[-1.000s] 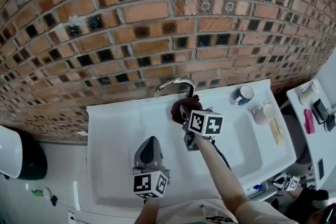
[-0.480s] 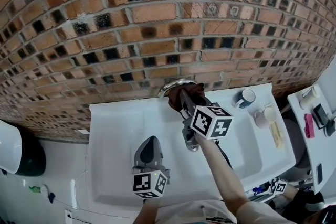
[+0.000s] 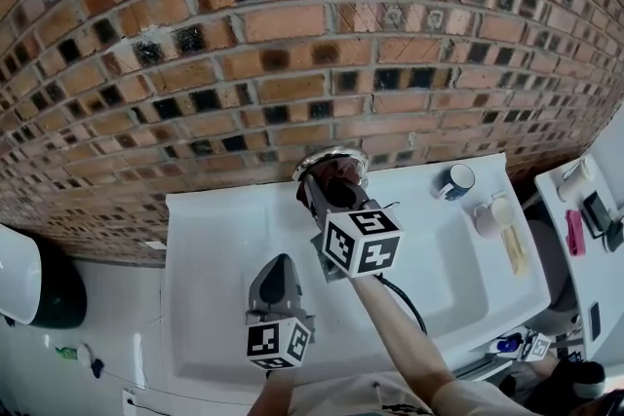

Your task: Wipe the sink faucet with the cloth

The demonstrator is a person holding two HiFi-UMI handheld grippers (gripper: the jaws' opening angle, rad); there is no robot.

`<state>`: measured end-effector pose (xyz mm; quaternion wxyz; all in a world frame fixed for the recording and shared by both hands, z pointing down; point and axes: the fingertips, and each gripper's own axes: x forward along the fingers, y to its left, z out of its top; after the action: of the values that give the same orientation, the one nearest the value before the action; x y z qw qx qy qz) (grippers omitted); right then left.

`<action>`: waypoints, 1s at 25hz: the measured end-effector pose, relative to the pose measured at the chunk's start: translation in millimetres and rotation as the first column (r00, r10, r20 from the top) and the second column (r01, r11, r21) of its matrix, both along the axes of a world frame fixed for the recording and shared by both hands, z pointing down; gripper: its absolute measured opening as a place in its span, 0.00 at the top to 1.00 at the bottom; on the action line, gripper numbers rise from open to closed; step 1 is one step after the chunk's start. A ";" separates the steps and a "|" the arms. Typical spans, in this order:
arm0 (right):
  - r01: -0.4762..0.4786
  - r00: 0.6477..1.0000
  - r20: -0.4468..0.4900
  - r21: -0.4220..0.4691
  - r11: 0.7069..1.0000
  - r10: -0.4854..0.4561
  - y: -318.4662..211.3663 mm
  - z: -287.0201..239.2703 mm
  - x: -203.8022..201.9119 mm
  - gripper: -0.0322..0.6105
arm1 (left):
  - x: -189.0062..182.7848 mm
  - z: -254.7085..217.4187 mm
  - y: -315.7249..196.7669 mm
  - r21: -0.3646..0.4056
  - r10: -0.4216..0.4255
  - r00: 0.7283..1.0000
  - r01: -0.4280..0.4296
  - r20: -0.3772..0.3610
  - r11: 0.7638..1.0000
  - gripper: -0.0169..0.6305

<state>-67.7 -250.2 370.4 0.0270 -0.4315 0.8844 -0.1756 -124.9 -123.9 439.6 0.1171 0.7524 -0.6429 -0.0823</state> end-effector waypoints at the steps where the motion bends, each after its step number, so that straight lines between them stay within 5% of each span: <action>1: 0.002 1.000 0.001 0.000 1.000 -0.002 -0.1 0.3 -0.2 0.88 | 0.3 -0.3 -0.4 -0.002 0.000 1.000 0.000 0.000 1.000 0.96; 9: -0.055 0.998 -0.018 0.094 0.994 0.057 19.0 -13.0 20.2 0.88 | -3.5 -3.2 2.8 0.008 -0.009 1.000 0.009 0.010 1.000 0.96; 19: 0.123 0.978 -0.178 0.082 0.989 -0.107 18.9 7.9 -43.0 0.88 | -15.1 -9.1 6.8 0.018 -0.038 0.999 0.037 0.022 0.999 0.96; 25: 0.096 0.989 -0.123 0.094 0.991 -0.084 16.6 -12.5 -25.7 0.88 | -17.4 -9.2 7.3 0.020 -0.046 0.999 0.046 0.022 0.999 0.96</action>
<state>-93.4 -233.6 357.9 -0.0122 -0.3989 0.9107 -0.1062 -142.3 -116.7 430.4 0.1006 0.7394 -0.6605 -0.0829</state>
